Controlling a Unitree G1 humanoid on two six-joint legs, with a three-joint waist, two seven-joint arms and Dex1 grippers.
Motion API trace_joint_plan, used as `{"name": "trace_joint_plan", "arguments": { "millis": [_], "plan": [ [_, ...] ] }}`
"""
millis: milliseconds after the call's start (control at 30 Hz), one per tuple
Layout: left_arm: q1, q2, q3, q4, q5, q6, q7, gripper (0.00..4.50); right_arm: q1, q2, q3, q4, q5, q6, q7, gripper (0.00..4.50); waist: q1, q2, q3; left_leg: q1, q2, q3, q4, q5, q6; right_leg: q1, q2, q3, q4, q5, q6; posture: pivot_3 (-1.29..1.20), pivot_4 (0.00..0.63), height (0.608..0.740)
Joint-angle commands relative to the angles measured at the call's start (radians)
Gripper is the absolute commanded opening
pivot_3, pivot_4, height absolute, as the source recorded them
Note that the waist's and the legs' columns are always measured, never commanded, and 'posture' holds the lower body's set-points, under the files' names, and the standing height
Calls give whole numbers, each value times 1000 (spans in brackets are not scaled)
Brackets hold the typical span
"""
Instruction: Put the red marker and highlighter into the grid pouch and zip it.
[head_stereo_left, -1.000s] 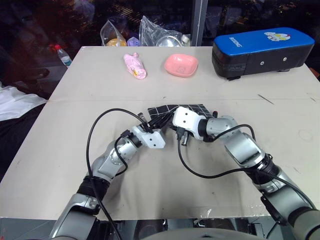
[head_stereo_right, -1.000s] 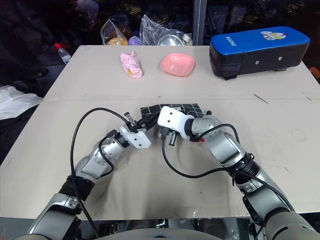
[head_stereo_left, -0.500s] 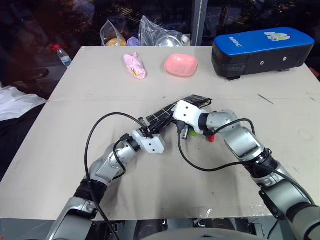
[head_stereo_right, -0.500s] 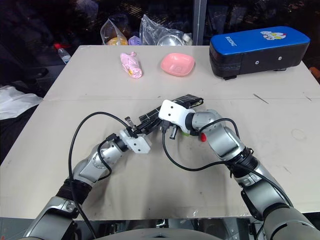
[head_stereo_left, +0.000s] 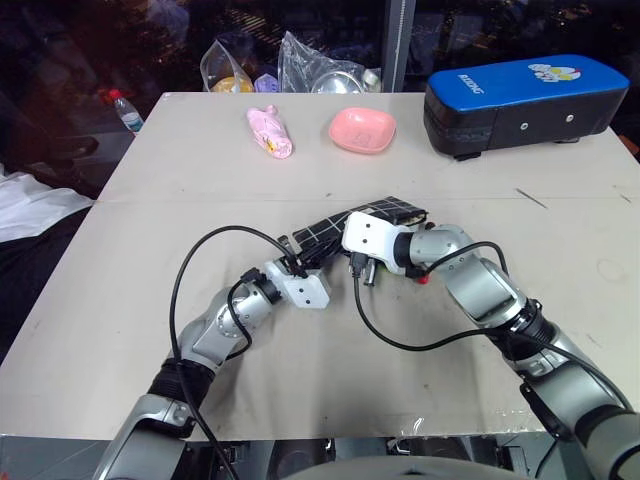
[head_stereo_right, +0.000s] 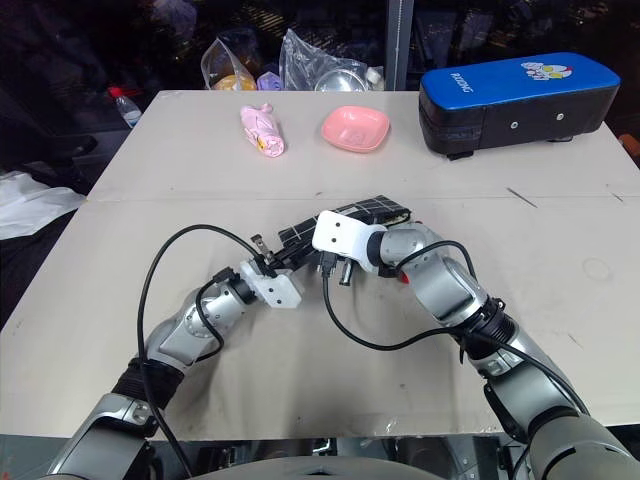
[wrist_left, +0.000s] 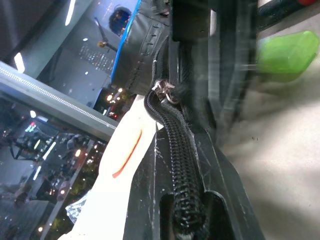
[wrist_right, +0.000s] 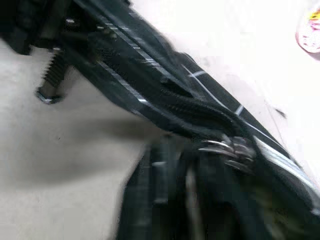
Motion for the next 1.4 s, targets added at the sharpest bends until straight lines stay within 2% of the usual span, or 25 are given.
{"name": "trace_joint_plan", "arguments": {
  "millis": [33,67,133,333,467,500,567,700,767,1000,1067,1133,1267,1400],
  "plan": [
    [6,-21,28,-42,-49,30,19,0,34,-19,-72,-92,46,-12,6,2190,2,0,0,0,0,0,0,0,0,0,0,0,0,0,0,0,150,717],
    [9,-22,35,-45,-56,39,20,0,51,-41,-101,-119,73,8,23,2819,2,0,0,-1,0,0,0,0,0,0,0,0,0,0,0,0,150,717],
    [17,-21,41,-55,-71,51,14,0,84,-71,-172,-180,150,71,57,3681,4,0,0,-1,0,-1,0,0,0,0,0,0,0,0,0,0,150,717],
    [41,-14,56,-108,-119,92,-22,0,100,-102,-353,-243,312,207,51,3681,-1,0,0,-1,0,-2,0,-1,1,0,0,0,0,0,0,0,150,717],
    [49,-13,62,-138,-138,114,-45,0,80,-72,-404,-184,330,209,-22,3681,-1,0,0,-1,0,-2,0,-1,1,0,0,-1,0,0,0,0,150,717],
    [51,-13,62,-147,-142,120,-50,0,74,-56,-410,-161,330,205,-47,3102,-1,0,0,-1,0,-2,0,-1,1,0,0,0,0,0,0,0,150,717],
    [54,-14,61,-161,-147,129,-58,0,69,-47,-402,-126,314,184,-75,2516,0,0,0,-1,0,-2,0,-1,1,0,0,-1,0,0,0,0,150,717],
    [61,-14,63,-180,-152,140,-69,0,67,-37,-388,-95,303,166,-109,600,2,0,0,-1,0,-1,0,0,0,0,0,0,-1,0,0,0,150,717],
    [64,-10,63,-187,-152,141,-74,0,59,-21,-383,-73,297,158,-133,138,1,0,0,-1,0,-1,0,0,0,0,0,0,-1,0,0,0,150,717],
    [65,0,59,-196,-148,136,-83,0,16,20,-310,14,249,74,-159,138,0,0,1,-1,0,-1,0,0,0,0,0,0,-1,0,0,0,150,717],
    [64,0,58,-200,-149,140,-84,0,-5,2,-237,44,183,-16,-141,138,-1,0,1,-1,0,-1,0,0,0,0,0,0,-1,0,0,0,150,717],
    [57,-3,56,-199,-149,144,-88,0,-28,-24,-149,86,97,-167,-117,138,-1,0,1,-1,0,-1,0,0,0,0,0,0,-1,0,0,0,150,717],
    [41,-7,55,-197,-146,150,-88,0,-105,-66,-4,213,-78,-616,-106,138,-3,0,1,-1,0,0,0,0,0,-1,0,0,-1,0,0,0,150,717],
    [35,-9,55,-193,-147,153,-88,0,-175,-77,53,335,-224,-787,-161,1239,-1,0,1,-1,0,2,0,0,0,-1,0,1,-1,0,0,0,150,717]
  ]
}}
